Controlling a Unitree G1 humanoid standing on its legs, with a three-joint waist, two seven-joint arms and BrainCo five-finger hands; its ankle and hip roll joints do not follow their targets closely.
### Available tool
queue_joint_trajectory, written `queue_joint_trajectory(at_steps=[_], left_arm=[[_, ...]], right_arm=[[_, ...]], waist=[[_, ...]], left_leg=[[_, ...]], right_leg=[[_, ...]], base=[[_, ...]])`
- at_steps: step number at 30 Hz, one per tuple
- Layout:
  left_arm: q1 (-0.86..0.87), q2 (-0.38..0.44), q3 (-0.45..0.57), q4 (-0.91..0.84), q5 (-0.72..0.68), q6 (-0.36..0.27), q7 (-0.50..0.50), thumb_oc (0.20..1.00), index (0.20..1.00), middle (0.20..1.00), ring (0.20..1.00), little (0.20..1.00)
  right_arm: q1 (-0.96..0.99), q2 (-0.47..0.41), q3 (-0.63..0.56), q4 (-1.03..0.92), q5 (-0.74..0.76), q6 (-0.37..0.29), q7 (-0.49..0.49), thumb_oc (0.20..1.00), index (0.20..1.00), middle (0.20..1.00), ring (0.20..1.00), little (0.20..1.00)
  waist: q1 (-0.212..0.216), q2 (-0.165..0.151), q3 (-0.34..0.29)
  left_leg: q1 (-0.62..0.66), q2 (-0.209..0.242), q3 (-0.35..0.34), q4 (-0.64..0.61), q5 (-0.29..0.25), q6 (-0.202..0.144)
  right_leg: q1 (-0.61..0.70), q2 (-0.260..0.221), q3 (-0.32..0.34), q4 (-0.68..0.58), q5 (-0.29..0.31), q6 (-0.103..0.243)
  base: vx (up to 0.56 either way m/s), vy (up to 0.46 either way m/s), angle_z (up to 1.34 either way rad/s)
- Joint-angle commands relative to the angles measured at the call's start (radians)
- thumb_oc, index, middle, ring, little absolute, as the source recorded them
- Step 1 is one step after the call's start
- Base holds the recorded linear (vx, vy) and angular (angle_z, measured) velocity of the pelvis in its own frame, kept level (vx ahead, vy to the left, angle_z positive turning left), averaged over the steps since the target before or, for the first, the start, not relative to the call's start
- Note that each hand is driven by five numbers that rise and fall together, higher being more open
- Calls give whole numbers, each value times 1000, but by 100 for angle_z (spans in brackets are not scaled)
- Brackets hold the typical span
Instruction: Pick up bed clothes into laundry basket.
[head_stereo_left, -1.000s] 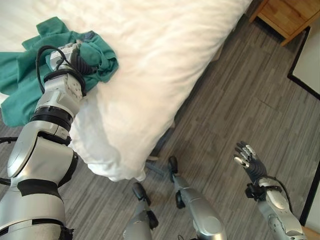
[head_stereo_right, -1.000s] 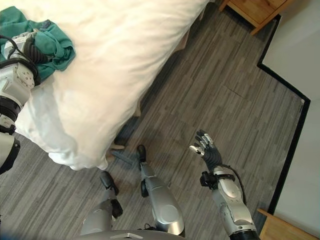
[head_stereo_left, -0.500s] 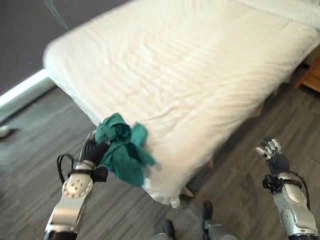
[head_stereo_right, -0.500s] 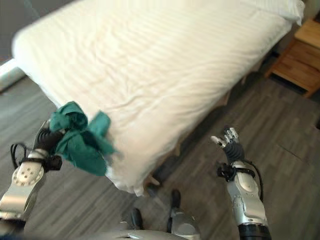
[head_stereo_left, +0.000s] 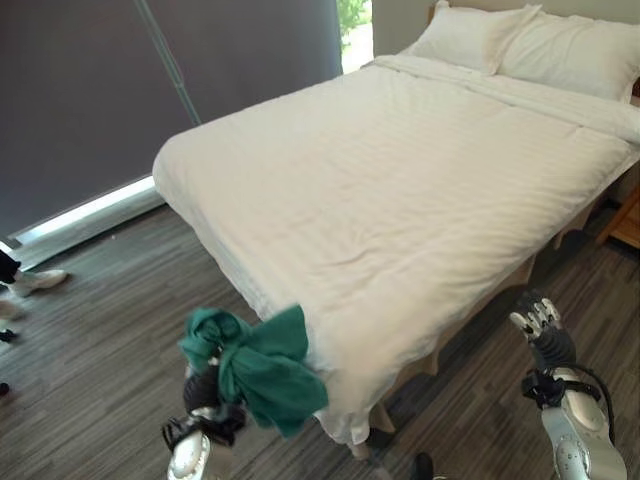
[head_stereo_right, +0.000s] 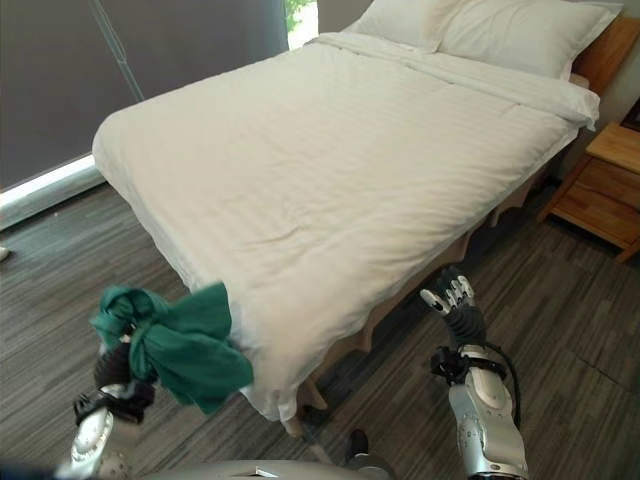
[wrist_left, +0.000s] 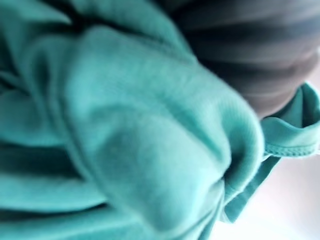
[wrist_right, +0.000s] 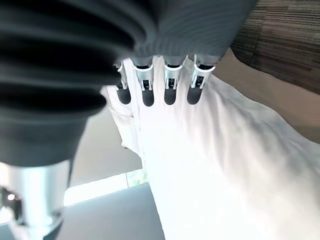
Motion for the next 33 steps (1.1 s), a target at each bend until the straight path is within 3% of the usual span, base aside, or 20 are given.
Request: queue_joint_trajectory(at_steps=[1,19,20,23,28,29,30,31,32,33], left_arm=[[-110,124,46,-131,44,-53,-36,200,200,200,200,200],[-162,138,-6,-121,43,-69,-16,200,200,200,200,200],[-183,228,51,-93,148,-57,112,200,200,200,200,200],[-163,213,57,-87,131,-63,118,200,200,200,200,200],[-185,235,94,-89,148,-72,143,200,200,200,200,200],[-204,249,108,-88,159,-82,162,200,200,200,200,200],[-206,249,108,-88,159,-83,162,200,200,200,200,200],[-208,256,123,-99,163,-92,180,200,200,200,200,200],[-208,256,123,-99,163,-92,180,200,200,200,200,200],[-208,255,153,-118,170,-103,200,200,200,200,200,200]], right_arm=[[-64,17,-34,-62,-23,-55,-16,1000,1000,1000,1000,1000],[-61,16,-14,-64,-58,-66,-35,1000,1000,1000,1000,1000],[-177,-1,-1,-3,-48,5,-86,1000,1000,1000,1000,1000],[-159,6,-8,-20,-60,4,-94,1000,1000,1000,1000,1000],[-127,-14,-38,-10,-53,0,-98,1000,1000,1000,1000,1000],[-132,-23,-33,5,-45,-5,-99,1000,1000,1000,1000,1000],[-134,-23,-33,5,-45,-5,-99,1000,1000,1000,1000,1000],[-150,-30,-15,18,-44,-11,-99,1000,1000,1000,1000,1000],[-150,-30,-15,19,-43,-11,-99,1000,1000,1000,1000,1000],[-173,-42,5,36,-41,-13,-98,1000,1000,1000,1000,1000]], waist=[[0,-42,51],[-10,-43,48],[-13,-48,108],[-7,-54,101],[-30,-74,107],[-35,-79,109],[-34,-80,108],[-19,-85,115],[-18,-85,113],[0,-92,121]], left_leg=[[1,20,-47,12,21,-15],[4,29,-44,12,21,-20],[-52,-6,-205,32,36,3],[-41,-5,-201,27,35,7],[-57,25,-173,130,-11,-7],[-52,21,-219,148,-34,-9],[-56,21,-217,147,-30,-9],[-61,-18,-336,183,-52,-8],[-64,-19,-336,184,-52,-7],[-66,-81,-462,225,-72,2]], right_leg=[[108,-85,-4,23,-125,80],[112,-76,3,17,-134,81],[-17,-96,213,220,-133,95],[-4,-99,212,206,-136,95],[3,-83,240,189,-136,81],[0,-66,278,179,-137,75],[-3,-66,281,177,-131,75],[-33,-49,336,186,-113,71],[-36,-50,337,186,-113,71],[-81,-25,410,201,-77,79]], base=[[-14,-40,18],[1,-6,0],[-1,2,-6],[23,-7,-37],[-4,-75,-14],[-17,-2,-6],[-52,17,-21],[-50,19,-78],[-85,36,-184],[-50,17,-239]])
